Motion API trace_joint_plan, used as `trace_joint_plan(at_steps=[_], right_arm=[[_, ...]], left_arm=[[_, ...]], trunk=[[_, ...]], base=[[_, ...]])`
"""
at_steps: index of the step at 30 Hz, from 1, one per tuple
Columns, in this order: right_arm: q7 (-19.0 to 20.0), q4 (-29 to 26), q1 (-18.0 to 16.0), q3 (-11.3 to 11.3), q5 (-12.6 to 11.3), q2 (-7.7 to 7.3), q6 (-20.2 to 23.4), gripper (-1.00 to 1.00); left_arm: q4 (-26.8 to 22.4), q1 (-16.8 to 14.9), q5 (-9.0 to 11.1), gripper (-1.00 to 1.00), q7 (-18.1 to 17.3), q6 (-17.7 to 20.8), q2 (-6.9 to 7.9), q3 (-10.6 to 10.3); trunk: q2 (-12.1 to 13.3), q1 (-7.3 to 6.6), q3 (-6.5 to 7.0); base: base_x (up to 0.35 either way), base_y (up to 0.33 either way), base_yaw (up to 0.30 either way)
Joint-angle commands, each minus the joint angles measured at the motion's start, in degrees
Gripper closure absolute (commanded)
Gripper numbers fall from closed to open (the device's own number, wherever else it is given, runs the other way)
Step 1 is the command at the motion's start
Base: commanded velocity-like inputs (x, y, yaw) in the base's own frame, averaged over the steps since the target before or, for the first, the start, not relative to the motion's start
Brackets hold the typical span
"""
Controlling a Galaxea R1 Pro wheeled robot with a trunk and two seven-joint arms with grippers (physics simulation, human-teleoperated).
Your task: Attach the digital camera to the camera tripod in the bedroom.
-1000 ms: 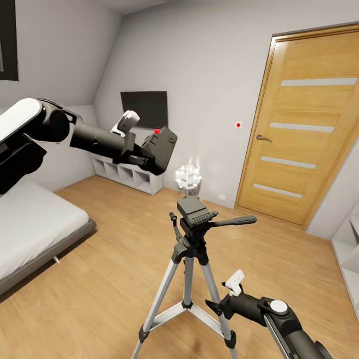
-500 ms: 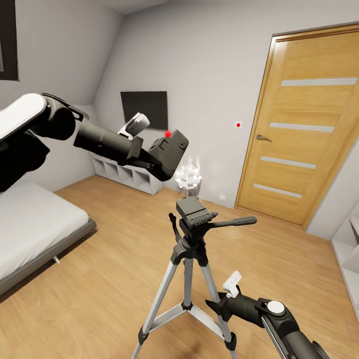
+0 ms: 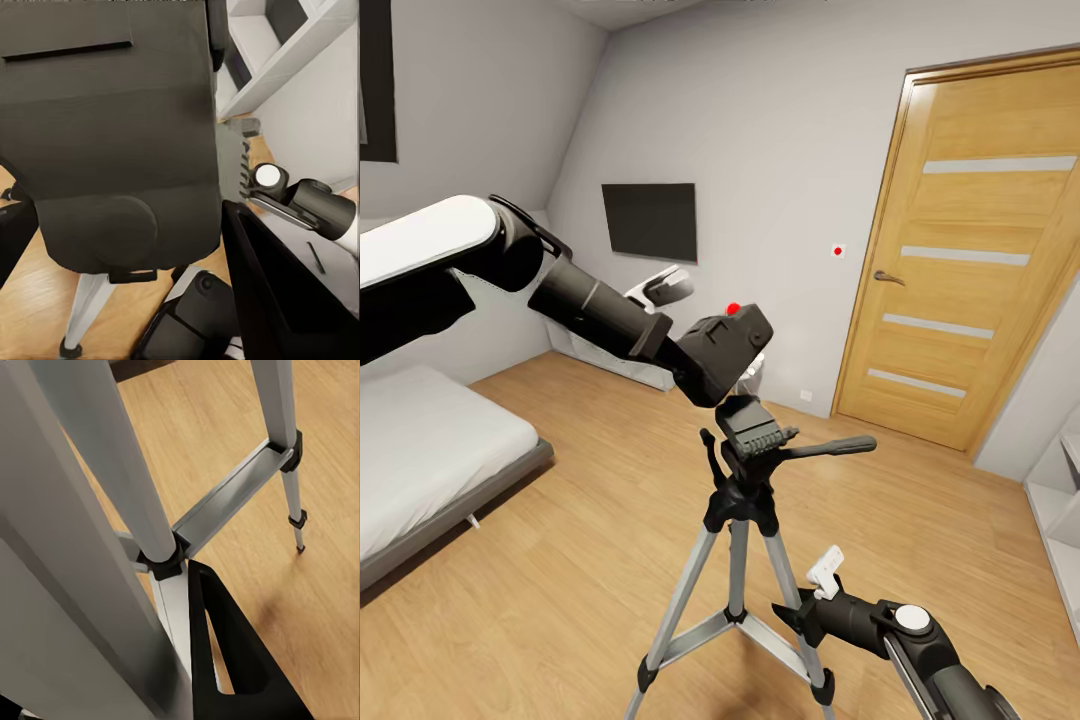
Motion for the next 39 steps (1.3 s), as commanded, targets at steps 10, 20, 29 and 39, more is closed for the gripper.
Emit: trace_joint_plan(at_steps=[10,20,29,39], right_arm=[[0.38,2.32,-0.17,-0.28,0.91,0.09,0.21,1.0],[0.38,2.51,-0.19,-0.41,0.91,0.11,0.19,1.0],[0.32,2.58,-0.19,-0.18,1.23,0.19,0.22,1.0],[-0.09,2.59,-0.19,-0.17,2.26,0.34,0.21,1.0]], left_arm=[[2.69,-5.16,0.54,1.0,-7.62,0.07,0.29,-5.37],[5.27,-9.65,0.54,1.0,-11.45,0.07,0.34,-9.75],[2.84,-15.94,-1.61,1.0,-12.42,0.07,-0.34,-19.9],[2.38,-20.09,-1.9,1.0,-17.67,0.07,0.09,-20.74]], trunk=[[-0.08,0.04,-0.12],[-0.08,0.04,-0.12],[-0.08,0.04,-0.12],[-0.08,0.04,-0.12]], base=[[0.0,0.0,0.0],[0.0,0.0,0.0],[0.0,0.0,0.0],[0.0,0.0,0.0]])
